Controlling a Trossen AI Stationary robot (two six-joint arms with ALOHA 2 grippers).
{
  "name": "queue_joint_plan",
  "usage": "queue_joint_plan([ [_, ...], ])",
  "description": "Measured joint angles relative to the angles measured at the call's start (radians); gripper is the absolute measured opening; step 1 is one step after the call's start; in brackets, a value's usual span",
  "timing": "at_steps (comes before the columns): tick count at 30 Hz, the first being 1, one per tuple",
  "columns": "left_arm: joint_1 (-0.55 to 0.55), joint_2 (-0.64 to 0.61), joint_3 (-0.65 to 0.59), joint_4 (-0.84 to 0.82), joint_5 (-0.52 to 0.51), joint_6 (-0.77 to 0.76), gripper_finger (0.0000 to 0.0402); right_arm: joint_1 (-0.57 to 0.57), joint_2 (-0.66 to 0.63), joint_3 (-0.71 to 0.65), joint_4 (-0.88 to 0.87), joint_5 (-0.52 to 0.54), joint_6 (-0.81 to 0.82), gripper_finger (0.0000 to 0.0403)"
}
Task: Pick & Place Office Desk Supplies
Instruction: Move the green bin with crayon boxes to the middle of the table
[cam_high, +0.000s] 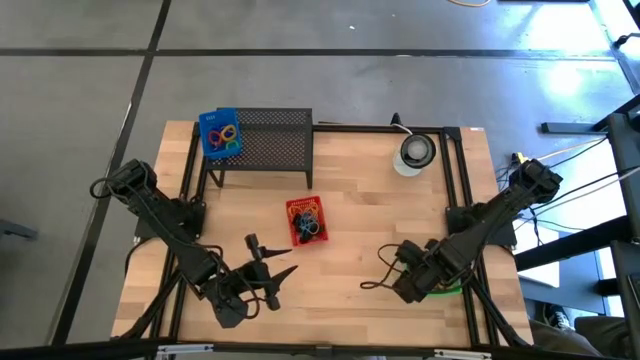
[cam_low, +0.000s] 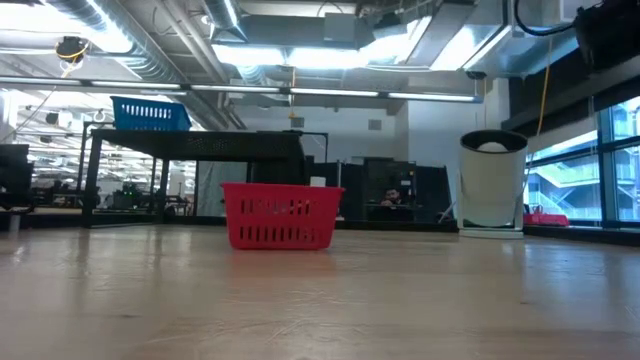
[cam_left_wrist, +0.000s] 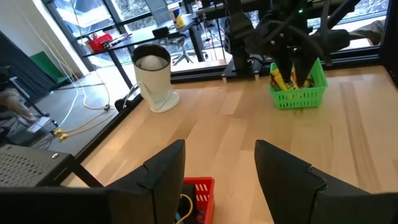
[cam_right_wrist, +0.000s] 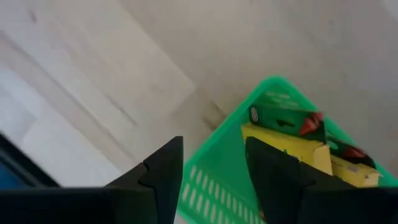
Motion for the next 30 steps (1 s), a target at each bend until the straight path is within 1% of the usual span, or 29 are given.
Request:
queue_joint_plan([
  [6, -0.001, 0.0, 0.0, -0.016, 0.01, 0.0, 0.0189, 0.007, 0.002, 0.0, -0.006, 0.101, 0.145, 0.0174],
  [10, -0.001, 0.0, 0.0, -0.03, 0.053, 0.001, 0.0189, 0.022, 0.002, 0.0, -0.006, 0.107, 0.2, 0.0174],
  [13, -0.001, 0.0, 0.0, -0.03, 0.062, 0.0, 0.0189, 0.033, 0.002, 0.0, -0.006, 0.121, 0.232, 0.0174],
  [17, -0.001, 0.0, 0.0, -0.029, 0.066, -0.003, 0.0189, 0.033, 0.025, 0.0, -0.006, 0.119, 0.228, 0.0174],
  [23, -0.001, 0.0, 0.0, -0.029, 0.088, -0.025, 0.0189, 0.033, 0.092, 0.0, 0.002, 0.059, 0.166, 0.0174],
  [30, -0.001, 0.0, 0.0, -0.029, 0.089, -0.025, 0.0189, 0.02, 0.126, 0.0, 0.046, 0.06, 0.106, 0.0174],
])
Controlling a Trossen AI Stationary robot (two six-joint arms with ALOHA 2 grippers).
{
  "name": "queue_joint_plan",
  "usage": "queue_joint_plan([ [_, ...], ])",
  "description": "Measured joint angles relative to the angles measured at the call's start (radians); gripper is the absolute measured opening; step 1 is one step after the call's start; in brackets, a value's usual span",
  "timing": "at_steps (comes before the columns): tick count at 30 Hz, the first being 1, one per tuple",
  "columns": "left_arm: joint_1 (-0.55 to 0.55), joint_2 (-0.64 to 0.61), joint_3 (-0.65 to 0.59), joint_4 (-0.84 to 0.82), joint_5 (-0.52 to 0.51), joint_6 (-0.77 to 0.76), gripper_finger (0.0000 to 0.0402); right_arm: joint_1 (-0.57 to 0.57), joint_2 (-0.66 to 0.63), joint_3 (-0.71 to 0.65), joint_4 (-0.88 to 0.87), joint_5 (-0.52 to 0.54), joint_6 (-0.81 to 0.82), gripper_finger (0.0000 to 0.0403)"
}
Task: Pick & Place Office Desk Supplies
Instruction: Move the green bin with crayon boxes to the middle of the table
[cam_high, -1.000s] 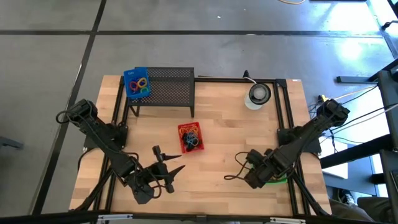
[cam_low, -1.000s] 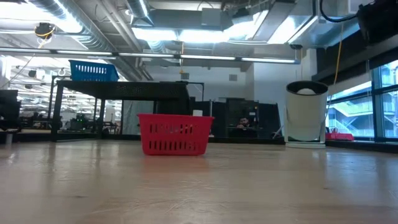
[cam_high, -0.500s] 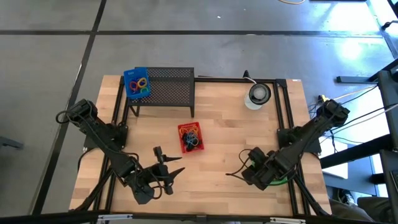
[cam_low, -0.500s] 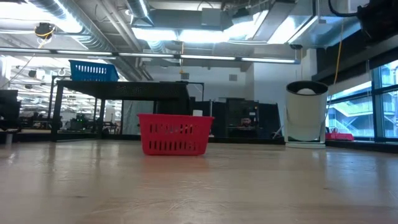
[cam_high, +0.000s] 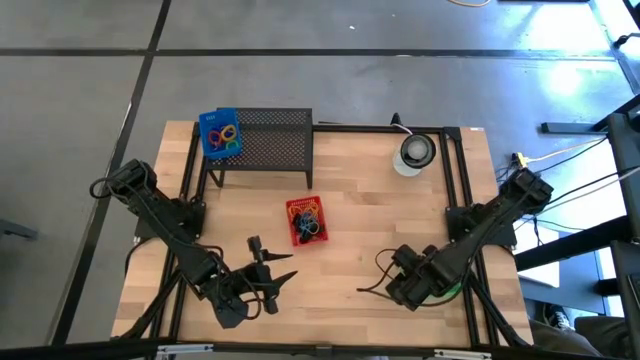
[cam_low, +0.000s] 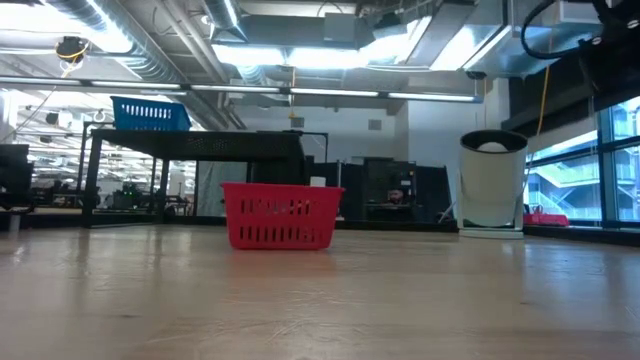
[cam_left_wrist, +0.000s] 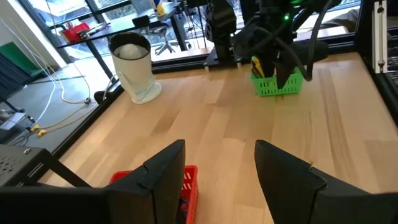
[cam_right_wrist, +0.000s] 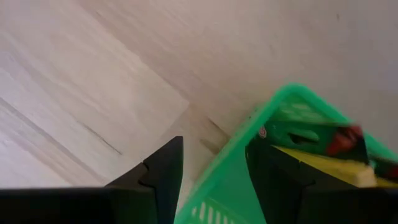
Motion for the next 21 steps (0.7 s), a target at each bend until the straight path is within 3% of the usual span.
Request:
queue_joint_plan([
  [10, 0.0, 0.0, 0.0, -0.009, 0.0, 0.016, 0.0189, -0.03, 0.026, 0.0, 0.015, 0.004, -0.116, 0.0159],
  [21, 0.0, 0.0, 0.0, -0.015, 0.001, 0.016, 0.0189, -0.03, 0.028, 0.0, 0.014, -0.017, -0.122, 0.0032],
])
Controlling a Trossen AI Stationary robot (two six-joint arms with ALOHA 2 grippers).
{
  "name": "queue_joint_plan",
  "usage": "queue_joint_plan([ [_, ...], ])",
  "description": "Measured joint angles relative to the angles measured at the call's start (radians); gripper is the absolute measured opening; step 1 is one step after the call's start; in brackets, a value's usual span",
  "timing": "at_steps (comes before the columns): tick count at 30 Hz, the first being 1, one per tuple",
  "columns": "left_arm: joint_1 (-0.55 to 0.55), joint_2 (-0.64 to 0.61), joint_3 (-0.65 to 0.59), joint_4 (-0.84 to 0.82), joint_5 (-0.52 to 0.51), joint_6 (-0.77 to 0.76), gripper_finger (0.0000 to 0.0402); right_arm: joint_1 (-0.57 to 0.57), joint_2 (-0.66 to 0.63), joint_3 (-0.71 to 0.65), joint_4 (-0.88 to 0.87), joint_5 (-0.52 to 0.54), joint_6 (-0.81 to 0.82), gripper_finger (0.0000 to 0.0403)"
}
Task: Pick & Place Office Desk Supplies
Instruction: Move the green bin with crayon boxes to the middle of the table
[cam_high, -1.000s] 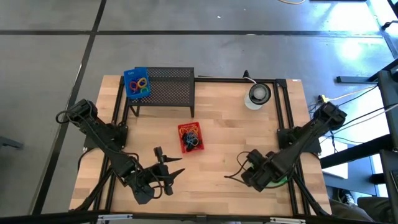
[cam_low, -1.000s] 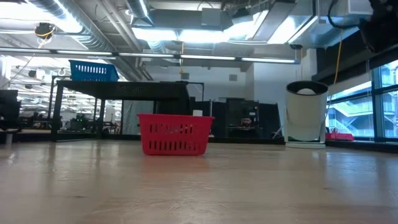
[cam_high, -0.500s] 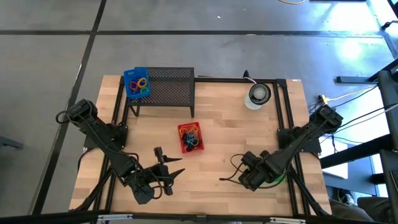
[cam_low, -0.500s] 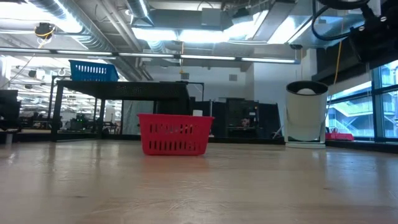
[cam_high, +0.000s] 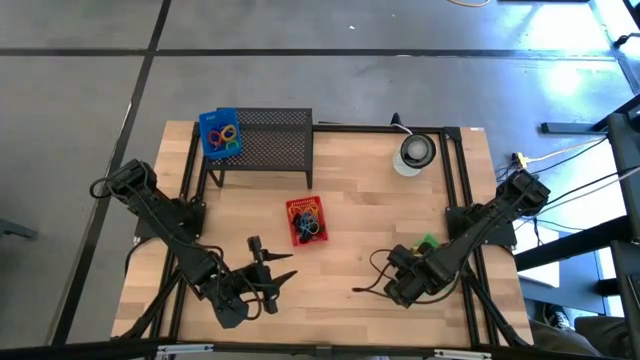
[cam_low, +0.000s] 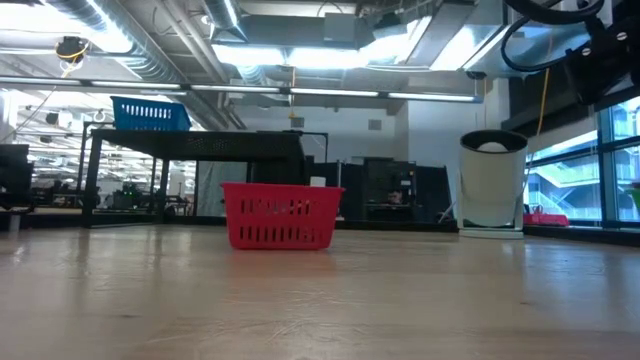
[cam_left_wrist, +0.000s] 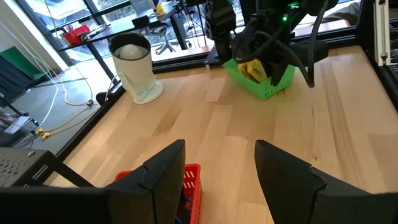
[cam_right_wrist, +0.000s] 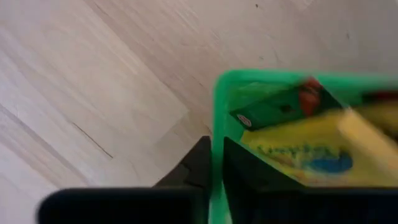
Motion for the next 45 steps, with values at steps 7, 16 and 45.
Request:
queue_joint_plan([
  [7, 0.0, 0.0, 0.0, -0.003, 0.0, 0.002, 0.0189, 0.0, 0.0, 0.0, 0.024, 0.019, -0.136, 0.0022],
  [16, 0.0, 0.0, 0.0, -0.011, -0.003, 0.034, 0.0189, -0.115, 0.0, 0.0, 0.108, 0.114, -0.54, 0.0039],
  [45, 0.001, 0.0, 0.0, -0.03, 0.024, 0.089, 0.0189, -0.486, 0.098, 0.001, 0.589, 0.014, -1.267, 0.0041],
])
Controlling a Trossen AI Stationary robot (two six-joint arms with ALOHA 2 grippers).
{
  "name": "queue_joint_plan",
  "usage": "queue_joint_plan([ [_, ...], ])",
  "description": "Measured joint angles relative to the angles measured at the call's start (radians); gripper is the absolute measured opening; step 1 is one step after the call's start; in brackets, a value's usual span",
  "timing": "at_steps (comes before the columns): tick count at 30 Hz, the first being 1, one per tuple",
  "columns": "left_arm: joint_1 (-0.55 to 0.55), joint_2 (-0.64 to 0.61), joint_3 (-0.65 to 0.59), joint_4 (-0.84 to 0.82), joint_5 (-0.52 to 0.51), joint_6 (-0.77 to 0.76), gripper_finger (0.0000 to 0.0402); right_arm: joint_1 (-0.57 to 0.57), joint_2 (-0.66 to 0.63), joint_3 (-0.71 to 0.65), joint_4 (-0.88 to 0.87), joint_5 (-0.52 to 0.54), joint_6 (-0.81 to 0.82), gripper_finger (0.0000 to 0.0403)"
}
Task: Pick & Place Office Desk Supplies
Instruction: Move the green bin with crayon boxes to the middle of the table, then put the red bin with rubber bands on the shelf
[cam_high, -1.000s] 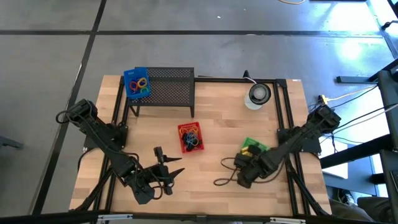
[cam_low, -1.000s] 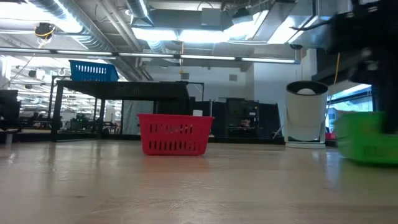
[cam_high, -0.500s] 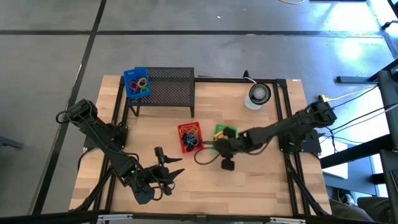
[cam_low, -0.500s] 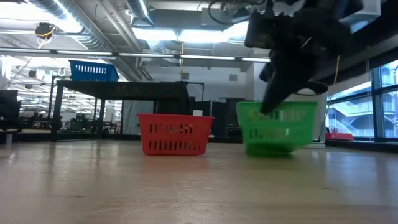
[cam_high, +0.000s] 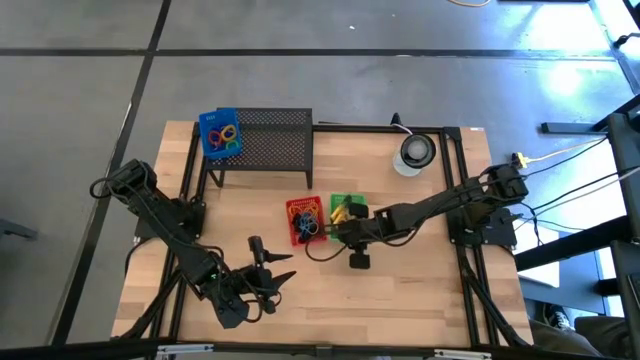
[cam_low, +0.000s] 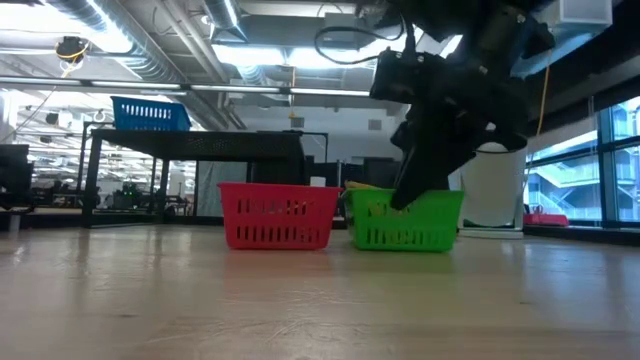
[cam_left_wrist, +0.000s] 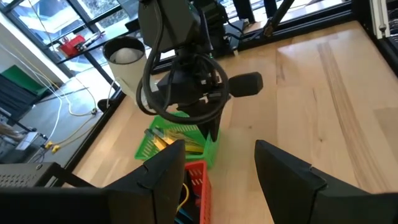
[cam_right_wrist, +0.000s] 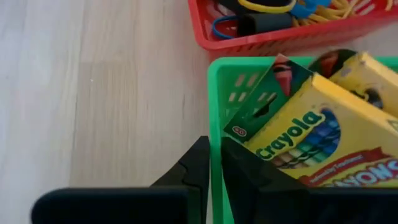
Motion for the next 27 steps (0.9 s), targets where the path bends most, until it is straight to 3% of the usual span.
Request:
queue_joint_plan([
  [19, 0.0, 0.0, 0.0, 0.0, 0.0, -0.008, 0.0189, 0.001, -0.157, 0.0, -0.099, -0.028, 0.07, 0.0041],
  [23, 0.0, 0.0, 0.0, -0.003, 0.0, -0.019, 0.0189, 0.006, -0.241, 0.0, -0.153, -0.117, 0.115, 0.0041],
  [27, 0.0, 0.0, 0.0, -0.006, 0.0, -0.022, 0.0189, 0.04, -0.371, 0.0, -0.18, -0.127, 0.092, 0.0041],
])
